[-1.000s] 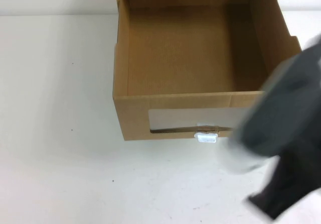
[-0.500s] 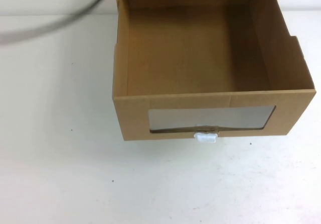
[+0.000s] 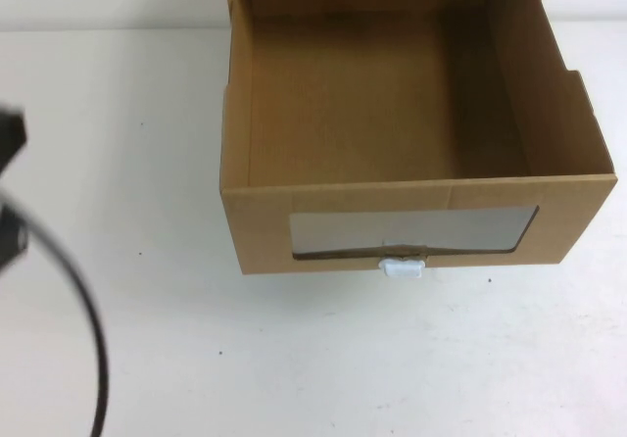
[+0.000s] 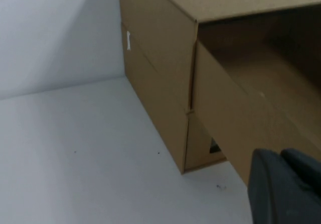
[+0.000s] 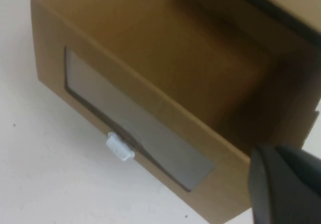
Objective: Open the shoe box
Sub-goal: 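Pull the top drawer of the cardboard box fully open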
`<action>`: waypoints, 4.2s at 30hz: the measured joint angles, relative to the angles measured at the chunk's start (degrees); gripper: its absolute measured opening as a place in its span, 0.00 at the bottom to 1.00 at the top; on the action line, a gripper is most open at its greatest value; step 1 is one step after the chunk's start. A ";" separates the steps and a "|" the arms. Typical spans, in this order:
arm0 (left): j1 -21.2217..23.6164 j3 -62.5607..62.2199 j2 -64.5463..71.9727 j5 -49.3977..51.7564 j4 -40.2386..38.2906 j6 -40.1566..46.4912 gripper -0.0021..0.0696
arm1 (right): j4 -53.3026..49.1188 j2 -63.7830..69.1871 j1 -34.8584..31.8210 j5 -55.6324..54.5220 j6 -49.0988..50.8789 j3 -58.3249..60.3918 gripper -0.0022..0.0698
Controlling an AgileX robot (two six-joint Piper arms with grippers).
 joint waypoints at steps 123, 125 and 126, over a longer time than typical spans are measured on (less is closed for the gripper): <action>0.00 11.71 -11.30 14.01 1.70 -4.96 0.03 | 61.48 -44.01 -86.25 -45.32 -38.23 58.93 0.00; 0.00 11.71 -11.30 14.01 1.70 -4.96 0.03 | 61.48 -44.01 -86.25 -45.32 -38.23 58.93 0.00; 0.00 11.71 -11.30 14.01 1.70 -4.96 0.03 | 61.48 -44.01 -86.25 -45.32 -38.23 58.93 0.00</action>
